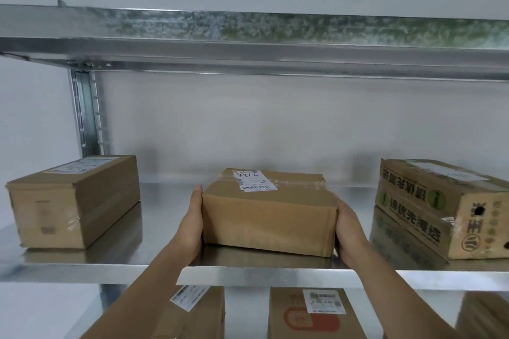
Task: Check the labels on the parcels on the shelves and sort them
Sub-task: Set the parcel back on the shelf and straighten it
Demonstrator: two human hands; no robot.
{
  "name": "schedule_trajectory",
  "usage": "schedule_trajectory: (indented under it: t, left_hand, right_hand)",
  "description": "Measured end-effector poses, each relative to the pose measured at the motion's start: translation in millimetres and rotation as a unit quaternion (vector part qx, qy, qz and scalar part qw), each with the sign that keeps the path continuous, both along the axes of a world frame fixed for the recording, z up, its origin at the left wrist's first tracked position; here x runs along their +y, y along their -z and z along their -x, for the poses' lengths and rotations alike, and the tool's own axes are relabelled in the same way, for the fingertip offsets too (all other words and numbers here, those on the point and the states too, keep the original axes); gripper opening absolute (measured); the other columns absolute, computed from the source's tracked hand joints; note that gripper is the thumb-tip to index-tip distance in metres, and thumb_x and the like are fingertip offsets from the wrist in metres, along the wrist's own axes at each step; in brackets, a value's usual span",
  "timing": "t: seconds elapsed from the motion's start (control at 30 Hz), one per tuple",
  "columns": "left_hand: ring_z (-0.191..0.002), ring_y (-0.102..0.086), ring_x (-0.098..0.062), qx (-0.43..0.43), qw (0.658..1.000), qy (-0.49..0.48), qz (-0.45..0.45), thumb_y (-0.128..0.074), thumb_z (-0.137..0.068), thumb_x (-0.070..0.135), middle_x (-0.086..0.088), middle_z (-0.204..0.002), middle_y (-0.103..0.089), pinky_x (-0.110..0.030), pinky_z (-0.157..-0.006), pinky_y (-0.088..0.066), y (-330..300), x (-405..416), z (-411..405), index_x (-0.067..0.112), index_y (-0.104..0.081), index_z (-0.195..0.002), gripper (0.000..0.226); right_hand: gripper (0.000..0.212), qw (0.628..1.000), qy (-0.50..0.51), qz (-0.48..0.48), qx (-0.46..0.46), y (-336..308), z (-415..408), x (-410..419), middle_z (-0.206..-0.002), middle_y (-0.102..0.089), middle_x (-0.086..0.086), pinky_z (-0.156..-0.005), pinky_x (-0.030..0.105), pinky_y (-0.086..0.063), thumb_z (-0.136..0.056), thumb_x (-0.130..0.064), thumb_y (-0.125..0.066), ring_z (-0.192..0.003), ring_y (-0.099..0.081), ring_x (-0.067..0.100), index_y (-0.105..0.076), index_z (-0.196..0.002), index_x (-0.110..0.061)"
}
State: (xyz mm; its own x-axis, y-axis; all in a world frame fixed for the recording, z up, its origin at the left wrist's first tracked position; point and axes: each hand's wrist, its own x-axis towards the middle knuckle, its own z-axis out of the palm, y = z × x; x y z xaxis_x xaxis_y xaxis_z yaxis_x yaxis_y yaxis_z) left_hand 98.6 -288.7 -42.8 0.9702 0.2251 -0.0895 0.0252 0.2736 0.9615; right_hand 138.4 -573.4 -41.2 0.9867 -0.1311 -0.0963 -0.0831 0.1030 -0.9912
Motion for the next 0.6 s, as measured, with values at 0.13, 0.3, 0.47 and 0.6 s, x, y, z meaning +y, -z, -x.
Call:
schedule_trajectory:
  t: [0.13,0.3,0.47,0.6]
  left_hand:
    - [-0.111,-0.072,-0.025,-0.024,0.999,0.046,-0.004,-0.028,-0.086,0.089,-0.004,-0.120,-0.075,-0.042,-0.090,-0.055,-1,-2,1,0.032,-0.072,-0.124,0.081]
    - [-0.112,-0.071,-0.026,-0.042,0.998,0.046,0.007,-0.024,-0.088,0.087,-0.005,-0.122,-0.074,-0.043,-0.093,-0.053,-1,-1,0,0.032,-0.069,-0.128,0.081]
    - [-0.111,-0.072,-0.027,-0.049,0.997,0.051,0.017,-0.026,-0.089,0.086,-0.005,-0.121,-0.075,-0.043,-0.088,-0.055,-1,-1,2,0.033,-0.071,-0.125,0.077]
    - [-0.126,-0.062,-0.019,-0.078,0.997,0.015,0.020,-0.029,-0.087,0.087,0.000,-0.127,-0.072,-0.046,-0.109,-0.045,0,2,4,0.022,-0.071,-0.118,0.083]
  right_hand:
    - [0.045,1.000,0.010,-0.011,-0.018,-1,5,0,-0.103,-0.076,0.002,-0.092,0.048,-0.054,-0.094,-0.067,-0.048,-0.105,-0.067,0.027,-0.073,-0.105,-0.032]
    - [0.059,0.998,-0.011,-0.045,-0.050,-4,15,1,-0.107,-0.077,0.002,-0.100,0.056,-0.052,-0.095,-0.076,-0.034,-0.106,-0.070,0.029,-0.072,-0.114,-0.035]
    - [0.070,0.989,-0.103,-0.023,-0.099,-1,24,0,-0.129,-0.063,-0.007,-0.091,0.043,-0.058,-0.077,-0.084,-0.055,-0.115,-0.063,0.016,-0.056,-0.131,-0.041]
    - [0.090,0.982,-0.089,0.112,-0.123,-3,24,4,-0.125,-0.054,-0.016,-0.091,0.032,-0.051,-0.067,-0.071,-0.073,-0.110,-0.057,0.009,-0.034,-0.140,-0.037]
